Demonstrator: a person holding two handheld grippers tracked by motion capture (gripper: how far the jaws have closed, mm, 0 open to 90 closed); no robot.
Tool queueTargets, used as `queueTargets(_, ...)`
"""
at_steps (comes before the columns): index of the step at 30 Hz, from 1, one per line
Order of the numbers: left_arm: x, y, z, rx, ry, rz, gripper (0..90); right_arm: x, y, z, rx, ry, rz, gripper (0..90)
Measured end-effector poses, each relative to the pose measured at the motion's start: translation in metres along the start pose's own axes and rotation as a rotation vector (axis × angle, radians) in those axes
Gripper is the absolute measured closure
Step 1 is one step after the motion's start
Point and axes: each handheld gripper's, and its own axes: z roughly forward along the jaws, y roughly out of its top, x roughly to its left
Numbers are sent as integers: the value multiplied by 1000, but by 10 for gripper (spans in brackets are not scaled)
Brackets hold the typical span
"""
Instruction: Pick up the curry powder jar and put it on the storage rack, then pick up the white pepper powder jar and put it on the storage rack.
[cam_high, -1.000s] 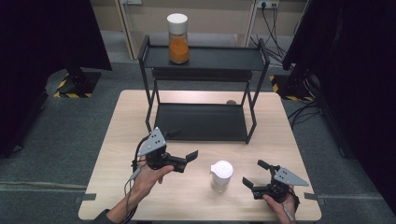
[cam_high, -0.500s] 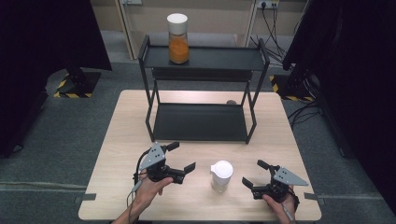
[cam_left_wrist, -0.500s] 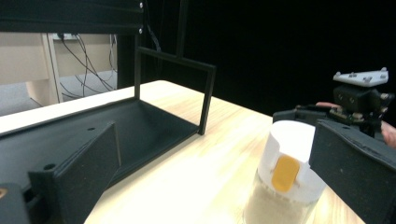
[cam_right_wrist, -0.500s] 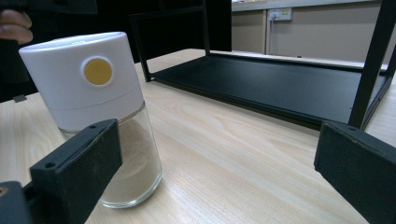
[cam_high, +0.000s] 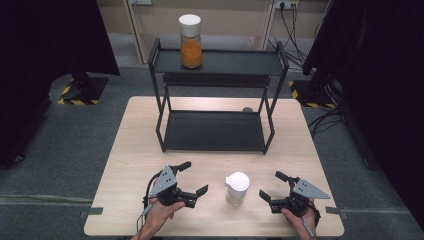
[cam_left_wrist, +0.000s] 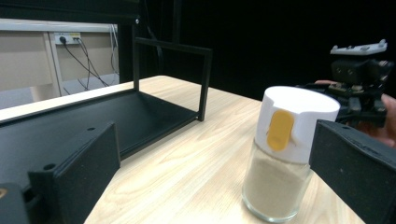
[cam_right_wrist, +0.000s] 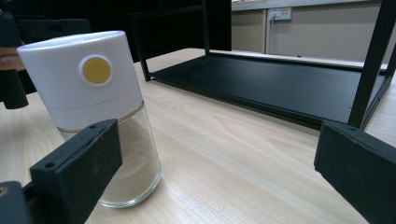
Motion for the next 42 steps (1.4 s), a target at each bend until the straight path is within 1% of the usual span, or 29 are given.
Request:
queueTargets(2,-1,-3,0,0,4,14,14,0,0,0,1,0,1,13)
queueTargets(3,-1,-5,-1,-1,2,13,14,0,0,0,0,0,1,13)
queueTargets(6,0,-12,-2,-9,0,-10,14,0,1,-1,0,0,-2,13)
queueTargets(9,2,-16,-3,3,2,-9,12,0,0,-3,-7,-1,-1,13)
queueTargets(11,4,-19,-2,6,-4,-34,12,0,0,-3,-9,3,0,13)
queueTargets(13,2,-21,-2,11,7,-23,11,0,0,-2,-8,4,1,13)
queueTargets(15,2,-21,-2,13,12,-6,11,0,0,-2,-9,7,0,14)
queueTargets(17,2,-21,-2,13,14,4,11,-1,0,-2,-10,8,1,13)
queueTargets(20,4,-22,-1,14,7,-4,11,-1,-1,-3,-11,6,6,13)
queueTargets(24,3,-23,-2,12,9,3,11,0,0,-3,-11,6,1,13)
queueTargets(31,5,-25,-1,14,12,-17,11,0,0,-2,-8,13,-2,13)
queueTargets(34,5,-25,-1,15,12,-13,11,-1,0,-2,-9,15,2,13)
queueTargets(37,6,-25,-1,16,14,-21,11,-1,1,-2,-4,27,-3,15)
queueTargets(42,5,-25,-3,12,14,-17,11,-1,2,0,5,55,-23,17)
